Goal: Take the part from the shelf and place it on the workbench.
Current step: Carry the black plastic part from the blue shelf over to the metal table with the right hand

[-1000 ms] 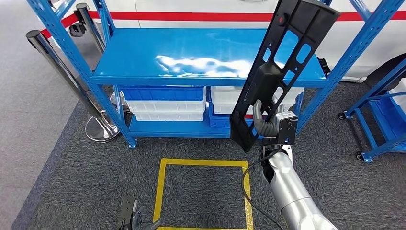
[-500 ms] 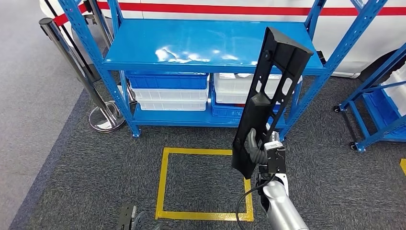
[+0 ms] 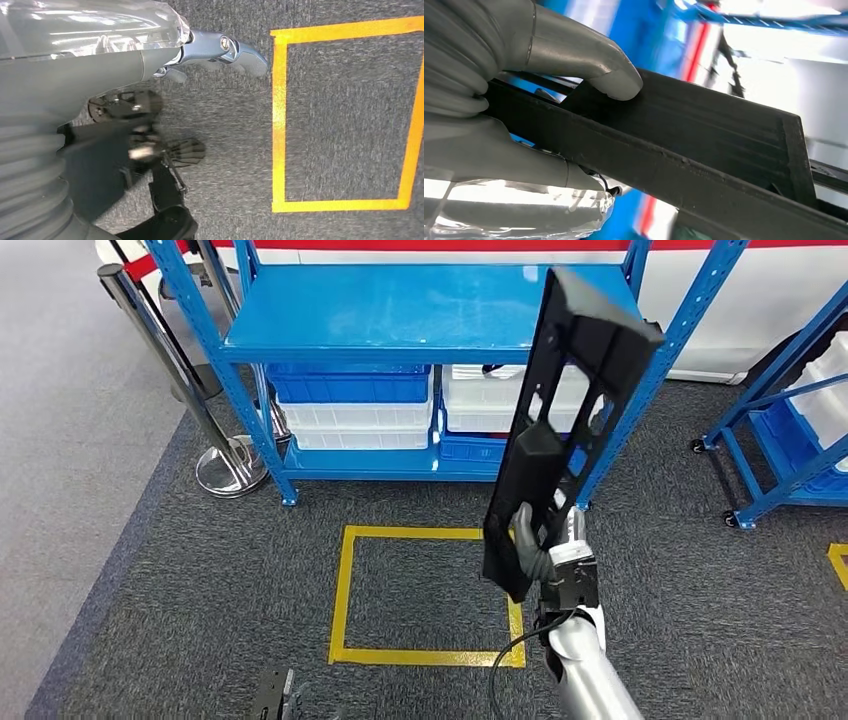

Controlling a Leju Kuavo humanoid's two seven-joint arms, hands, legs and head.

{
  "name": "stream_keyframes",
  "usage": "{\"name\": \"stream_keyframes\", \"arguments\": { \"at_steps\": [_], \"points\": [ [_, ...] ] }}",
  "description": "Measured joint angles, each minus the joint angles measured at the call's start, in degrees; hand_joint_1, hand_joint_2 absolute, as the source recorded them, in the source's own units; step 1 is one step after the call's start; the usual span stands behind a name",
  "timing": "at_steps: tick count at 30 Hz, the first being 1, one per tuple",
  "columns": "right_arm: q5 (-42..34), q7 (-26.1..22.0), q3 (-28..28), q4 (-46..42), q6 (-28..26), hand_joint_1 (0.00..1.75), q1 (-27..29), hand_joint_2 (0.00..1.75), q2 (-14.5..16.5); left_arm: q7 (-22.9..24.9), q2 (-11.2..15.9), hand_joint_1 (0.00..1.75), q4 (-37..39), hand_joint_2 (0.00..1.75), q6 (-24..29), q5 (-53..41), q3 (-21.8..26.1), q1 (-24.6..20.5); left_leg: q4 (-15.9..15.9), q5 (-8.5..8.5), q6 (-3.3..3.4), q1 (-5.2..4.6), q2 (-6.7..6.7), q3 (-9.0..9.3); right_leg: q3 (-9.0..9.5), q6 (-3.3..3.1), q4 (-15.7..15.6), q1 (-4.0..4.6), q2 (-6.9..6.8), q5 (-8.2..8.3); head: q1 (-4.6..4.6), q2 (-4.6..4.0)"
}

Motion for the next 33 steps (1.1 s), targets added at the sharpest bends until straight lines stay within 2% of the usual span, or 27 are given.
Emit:
{"name": "stream_keyframes", "arguments": {
  "at_steps": [1, 2, 4, 5, 6, 8, 9, 10, 11, 12, 13, 15, 16, 17, 19, 20, 21, 23, 24, 25, 26, 27, 28, 29, 31, 32, 33],
  "points": [
    [-0.01, 0.48, -0.51, -1.08, 0.20, 1.75, -0.95, 1.75, -0.54, -0.01, -0.03, 0.00, 0.00, 1.75, -0.14, -0.15, -0.05, -0.06, -3.09, -0.92, 0.29, -0.14, -0.06, 1.85, -0.29, 0.41, -0.04, 0.03, -0.02, 0.69, 0.00, -0.01],
    [-0.04, 0.91, -1.02, -1.89, 0.51, 1.75, -1.98, 1.75, -1.05, 0.01, -0.05, 0.00, 0.00, 1.75, -0.28, -0.28, -0.12, -0.06, -4.94, -1.48, 0.66, -0.35, -0.09, 2.64, -0.46, 0.84, -0.32, 0.02, -0.03, 1.47, 0.01, -0.01],
    [-0.45, 1.52, -1.86, -2.61, 1.39, 1.75, -3.94, 1.75, -2.18, 0.00, -0.08, 0.00, 0.01, 1.75, -0.52, -0.30, -0.31, 0.13, -5.60, -0.38, 1.62, -0.47, 0.09, 1.86, -0.70, 1.66, -1.06, -0.21, 0.04, 2.58, 0.01, -0.02],
    [-0.68, 1.78, -2.19, -2.70, 1.74, 1.75, -5.01, 1.75, -2.83, -0.04, -0.10, 0.00, 0.01, 1.75, -0.61, -0.25, -0.40, 0.23, -5.71, 0.46, 2.19, -0.45, 0.23, 1.27, -1.10, 1.98, -0.62, -0.36, 0.11, 1.58, 0.02, -0.02],
    [-0.83, 2.19, -2.47, -2.65, 1.92, 1.75, -6.47, 1.75, -3.57, -0.14, -0.12, 0.00, 0.01, 1.75, -0.70, -0.17, -0.47, 0.28, -5.82, 1.40, 2.68, -0.42, 0.38, 0.45, -1.81, 2.24, 1.08, -0.47, 0.18, -0.77, 0.03, -0.02],
    [-0.51, 3.77, -2.89, -2.23, 1.95, 1.75, -10.91, 1.75, -5.17, -0.40, -0.15, 0.00, 0.01, 1.75, -0.79, 0.07, -0.50, 0.30, -5.74, 3.20, 3.28, -0.55, 0.52, -1.64, -3.72, 2.61, 7.99, -0.56, 0.23, -7.36, 0.04, -0.02],
    [-0.27, 4.79, -3.03, -1.80, 1.92, 1.75, -13.74, 1.75, -6.04, -0.49, -0.16, 0.00, 0.01, 1.75, -0.81, 0.21, -0.50, 0.34, -5.61, 4.04, 3.36, -0.68, 0.56, -2.83, -4.46, 2.76, 12.05, -0.55, 0.24, -9.46, 0.03, -0.02],
    [-0.09, 5.77, -3.13, -1.27, 1.96, 1.75, -16.63, 1.75, -6.92, -0.52, -0.16, 0.00, 0.02, 1.75, -0.80, 0.41, -0.50, 0.41, -5.43, 4.81, 3.38, -0.79, 0.58, -4.01, -4.57, 2.85, 15.06, -0.55, 0.25, -9.86, 0.03, -0.02],
    [-0.02, 6.61, -3.18, -0.63, 2.06, 1.75, -19.37, 1.75, -7.72, -0.49, -0.16, 0.00, 0.03, 1.75, -0.77, 0.63, -0.50, 0.50, -5.20, 5.52, 3.35, -0.86, 0.59, -5.16, -3.88, 2.84, 16.47, -0.53, 0.27, -8.97, 0.03, -0.02],
    [-0.07, 7.26, -3.20, 0.00, 2.21, 1.75, -21.81, 1.75, -8.34, -0.44, -0.16, 0.00, 0.04, 1.75, -0.73, 0.80, -0.50, 0.60, -4.92, 6.15, 3.28, -0.89, 0.56, -6.24, -2.18, 2.72, 15.78, -0.52, 0.31, -7.40, 0.03, -0.02],
    [-0.14, 7.72, -3.20, 0.54, 2.39, 1.75, -23.89, 1.75, -8.72, -0.38, -0.16, 0.00, 0.05, 1.75, -0.66, 0.98, -0.50, 0.67, -4.62, 6.71, 3.15, -0.90, 0.52, -7.16, 0.49, 2.49, 13.13, -0.48, 0.38, -6.13, 0.03, -0.02],
    [-0.27, 8.29, -3.15, 1.23, 2.73, 1.75, -26.99, 1.75, -9.03, -0.28, -0.17, 0.00, 0.07, 1.75, -0.52, 1.34, -0.50, 0.69, -4.24, 7.70, 2.70, -1.01, 0.41, -8.44, 6.50, 1.79, 5.04, -0.18, 0.58, -6.90, 0.03, -0.01],
    [-0.32, 8.44, -3.08, 1.45, 2.82, 1.75, -27.99, 1.75, -9.03, -0.23, -0.18, 0.00, 0.07, 1.75, -0.46, 1.55, -0.49, 0.66, -4.27, 8.25, 2.39, -1.02, 0.39, -8.72, 8.44, 1.44, 1.96, 0.04, 0.67, -7.75, 0.02, -0.01],
    [-0.38, 8.54, -3.00, 1.64, 2.86, 1.75, -28.67, 1.75, -9.02, -0.21, -0.19, 0.00, 0.08, 1.75, -0.42, 1.74, -0.49, 0.63, -4.48, 8.86, 2.05, -1.00, 0.37, -8.89, 9.35, 1.13, 0.12, 0.29, 0.70, -8.42, 0.01, -0.01],
    [-0.48, 8.65, -2.80, 2.08, 2.81, 1.75, -29.26, 1.75, -8.95, -0.17, -0.20, 0.00, 0.10, 1.75, -0.37, 1.94, -0.48, 0.67, -4.89, 9.70, 1.35, -0.92, 0.26, -9.14, 9.08, 0.39, -0.76, 0.35, 0.48, -7.60, 0.01, -0.01],
    [-0.50, 8.69, -2.70, 2.31, 2.76, 1.75, -29.40, 1.75, -8.92, -0.16, -0.20, 0.00, 0.11, 1.75, -0.35, 1.98, -0.48, 0.71, -4.44, 8.96, 1.04, -0.90, 0.17, -9.60, 8.69, -0.10, -1.02, 0.22, 0.31, -7.04, 0.02, -0.02],
    [-0.52, 8.72, -2.61, 2.54, 2.71, 1.75, -29.48, 1.75, -8.90, -0.13, -0.20, 0.00, 0.12, 1.75, -0.33, 1.99, -0.48, 0.75, -2.81, 7.08, 0.76, -0.89, 0.09, -10.33, 8.12, -0.59, -1.24, 0.06, 0.12, -6.35, 0.02, -0.02],
    [-0.57, 8.71, -2.47, 2.94, 2.61, 1.75, -29.55, 1.75, -8.86, -0.08, -0.17, 0.00, 0.13, 1.75, -0.31, 2.00, -0.48, 0.78, 3.74, 1.41, 0.34, -0.72, 0.05, -12.32, 6.60, -1.18, -1.22, -0.04, -0.03, -5.06, 0.01, -0.02],
    [-0.60, 8.71, -2.45, 3.14, 2.58, 1.75, -29.56, 1.75, -8.85, -0.07, -0.16, 0.00, 0.14, 1.75, -0.30, 2.02, -0.48, 0.80, 7.71, -0.82, 0.17, -0.65, 0.06, -13.15, 5.73, -1.23, -1.07, -0.01, -0.05, -4.46, 0.00, -0.01],
    [-0.66, 8.72, -2.44, 3.31, 2.57, 1.75, -29.55, 1.75, -8.84, -0.09, -0.15, 0.00, 0.14, 1.75, -0.30, 2.11, -0.48, 0.81, 10.67, -1.71, 0.06, -0.61, 0.06, -13.43, 4.83, -1.20, -0.90, 0.02, 0.08, -3.88, 0.00, -0.01],
    [-0.75, 8.72, -2.43, 3.49, 2.62, 1.75, -29.54, 1.75, -8.84, -0.15, -0.15, 0.00, 0.15, 1.75, -0.30, 2.32, -0.46, 0.82, 12.04, -1.39, 0.03, -0.58, 0.05, -12.95, 3.93, -1.10, -0.71, 0.02, 0.30, -3.35, -0.01, -0.01],
    [-0.87, 8.73, -2.40, 3.64, 2.74, 1.75, -29.52, 1.75, -8.83, -0.19, -0.14, 0.00, 0.15, 1.75, -0.32, 2.69, -0.40, 0.82, 11.28, -0.06, 0.12, -0.56, -0.04, -11.49, 3.06, -0.94, -0.54, 0.03, 0.66, -2.85, -0.01, -0.01],
    [-1.04, 8.72, -2.35, 3.75, 2.86, 1.75, -29.47, 1.75, -8.84, -0.20, -0.15, 0.00, 0.15, 1.75, -0.38, 3.20, -0.26, 0.82, 8.63, 1.52, 0.36, -0.55, -0.49, -9.14, 2.28, -0.75, -0.39, 0.03, 1.10, -2.38, -0.01, -0.01],
    [-1.25, 8.68, -2.30, 3.84, 2.96, 1.75, -29.41, 1.75, -8.82, -0.15, -0.15, 0.00, 0.15, 1.75, -0.46, 3.72, -0.03, 0.82, 4.79, 2.16, 0.77, -0.53, -1.54, -6.28, 1.62, -0.52, -0.30, 0.04, 1.45, -1.94, -0.01, -0.01],
    [-1.77, 8.49, -2.20, 4.01, 3.01, 1.75, -29.24, 1.75, -8.77, 0.00, -0.16, 0.00, 0.17, 1.75, -0.63, 4.49, 0.43, 0.86, -2.50, 1.54, 1.27, -0.51, -3.50, -1.59, 0.79, 0.05, -0.30, 0.01, 2.07, -0.92, -0.01, -0.01],
    [-2.02, 8.36, -2.19, 4.14, 2.98, 1.75, -29.09, 1.75, -8.73, 0.06, -0.16, 0.00, 0.19, 1.75, -0.68, 4.70, 0.57, 0.89, -4.44, 0.83, 1.39, -0.59, -3.92, -0.50, 0.56, 0.40, -0.48, -0.07, 2.40, -0.36, -0.05, -0.01],
    [-2.24, 8.26, -2.18, 4.26, 2.95, 1.75, -28.87, 1.75, -8.72, 0.09, -0.16, 0.00, 0.21, 1.75, -0.72, 4.84, 0.64, 0.93, -5.36, 0.83, 1.41, -0.67, -3.59, -0.18, 0.47, 0.78, -0.75, -0.13, 2.83, 0.22, -0.08, -0.01]
  ]
}}
